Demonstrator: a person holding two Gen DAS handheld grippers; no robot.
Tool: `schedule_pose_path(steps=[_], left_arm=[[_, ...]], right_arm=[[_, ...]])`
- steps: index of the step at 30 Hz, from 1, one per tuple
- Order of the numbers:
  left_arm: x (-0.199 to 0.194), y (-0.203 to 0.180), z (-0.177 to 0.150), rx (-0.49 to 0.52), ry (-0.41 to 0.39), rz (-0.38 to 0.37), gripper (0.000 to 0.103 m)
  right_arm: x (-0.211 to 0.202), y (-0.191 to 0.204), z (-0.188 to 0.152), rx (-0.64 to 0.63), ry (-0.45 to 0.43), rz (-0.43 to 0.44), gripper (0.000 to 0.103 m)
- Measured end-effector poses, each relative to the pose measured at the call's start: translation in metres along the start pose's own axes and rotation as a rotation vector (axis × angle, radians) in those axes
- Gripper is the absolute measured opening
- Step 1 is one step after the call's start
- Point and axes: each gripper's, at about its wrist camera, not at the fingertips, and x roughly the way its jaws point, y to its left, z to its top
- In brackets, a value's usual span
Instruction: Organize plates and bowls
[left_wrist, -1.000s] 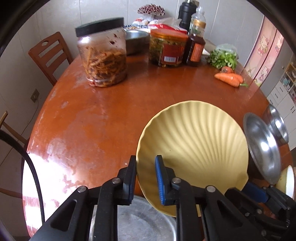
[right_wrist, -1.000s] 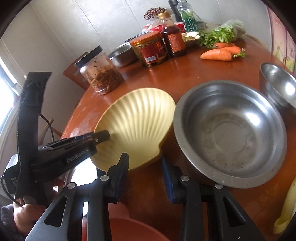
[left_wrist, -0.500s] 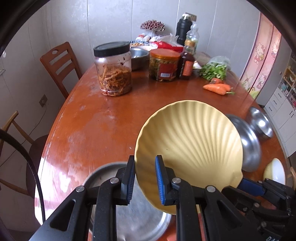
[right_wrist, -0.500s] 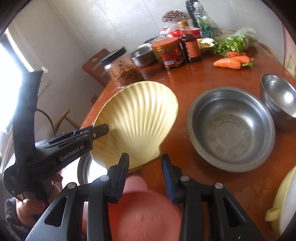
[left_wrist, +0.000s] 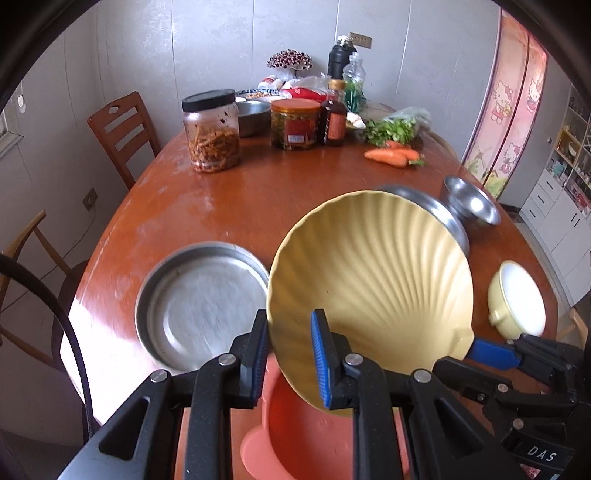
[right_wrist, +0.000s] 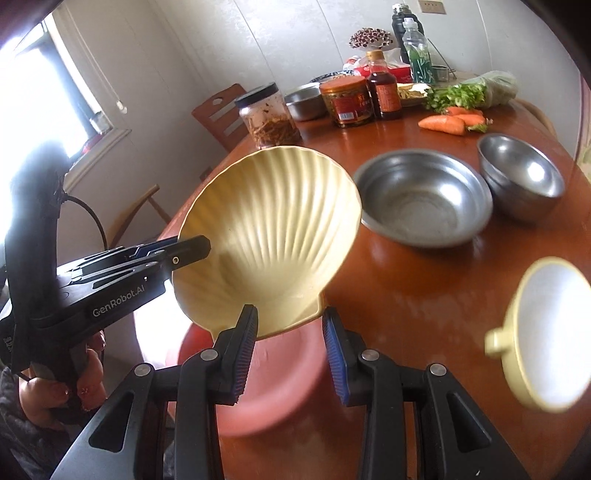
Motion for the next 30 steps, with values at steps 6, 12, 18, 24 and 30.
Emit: schedule_pose_path(steps=[6,12,18,24,30], left_arm=[[-0.001,-0.009,-0.030,-0.002,0.036,0.008,0.022],[-0.005,-0.016,-0.049,0.018,0.044,0.035,0.022],[-0.010,-0.014,-0.054,0.010,0.044,0.037,0.022],[-0.014,-0.009,-0.058,0.000,0.044,0.043,0.022],[-0.010,-0.003,-0.060,-0.011,0.056,0.042,0.022]], right_arm=[[-0.010,-0.002,-0.028,-0.016,0.020,0.003,0.039],[-0.010,-0.001,-0.048,-0.029,0.047,-0.003,0.039],[-0.011,0.003,-0.052,-0.050,0.041,-0.006,0.039],[-0.009,0.013,-0.051,-0.090,0.043,-0.015,0.039],[-0.006,0.017,-0.050,-0.098,0.043,-0.013,0.039]])
